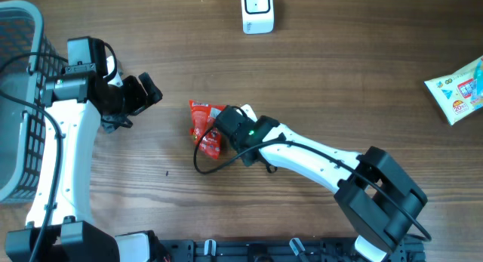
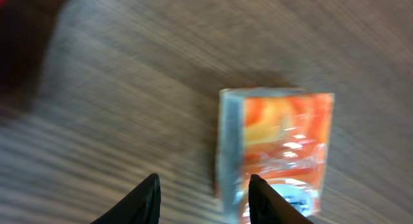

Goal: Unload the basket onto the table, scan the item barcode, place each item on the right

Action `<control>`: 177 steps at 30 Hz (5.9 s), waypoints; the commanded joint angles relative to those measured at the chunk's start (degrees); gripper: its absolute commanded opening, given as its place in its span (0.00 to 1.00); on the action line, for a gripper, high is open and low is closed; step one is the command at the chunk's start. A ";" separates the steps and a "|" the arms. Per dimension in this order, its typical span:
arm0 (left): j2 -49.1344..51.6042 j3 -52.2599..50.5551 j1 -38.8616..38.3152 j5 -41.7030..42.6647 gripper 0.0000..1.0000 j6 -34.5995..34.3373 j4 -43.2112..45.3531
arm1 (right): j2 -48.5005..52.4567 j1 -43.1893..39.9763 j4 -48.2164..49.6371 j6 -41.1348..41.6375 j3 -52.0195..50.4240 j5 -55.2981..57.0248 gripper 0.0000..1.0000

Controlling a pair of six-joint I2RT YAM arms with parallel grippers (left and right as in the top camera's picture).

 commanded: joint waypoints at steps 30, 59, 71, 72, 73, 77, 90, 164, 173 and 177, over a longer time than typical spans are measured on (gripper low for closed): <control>0.04 0.63 0.33 -0.35 1.00 -0.50 -0.02 | 2.29 -6.08 -2.32 -1.53 1.75 -4.96 0.72; 0.04 0.63 0.31 -0.33 1.00 -0.50 -0.02 | -4.11 -21.94 23.52 15.10 -17.77 -75.08 0.05; 0.04 0.63 0.33 -0.35 1.00 -0.50 -0.04 | -4.44 -41.51 7.93 -1.03 -19.17 -55.52 0.12; 0.04 0.63 0.33 -0.35 1.00 -0.50 -0.04 | -5.51 -40.83 4.26 -4.13 -17.11 -55.58 0.15; 0.04 0.63 0.33 -0.35 1.00 -0.50 -0.04 | -6.58 -39.89 1.99 -6.58 -15.54 -56.00 0.17; 0.04 0.63 0.31 -0.35 1.00 -0.50 -0.02 | -13.77 -28.02 -1.70 -11.39 -9.90 -55.12 0.37; 0.04 0.63 0.31 -0.33 1.00 -0.50 -0.04 | -9.84 12.35 9.73 -4.48 -6.36 -6.47 0.72; 0.04 0.63 0.33 -0.35 1.00 -0.50 -0.02 | -0.57 -24.63 10.86 -2.40 -12.79 -83.47 0.09; 0.04 0.63 0.31 -0.35 1.00 -0.50 -0.02 | -1.11 -42.27 1.64 -1.16 -17.90 -49.18 0.74; 0.04 0.63 0.33 -0.35 1.00 -0.50 -0.04 | -6.21 -41.90 -7.96 -6.43 -11.13 -46.64 0.79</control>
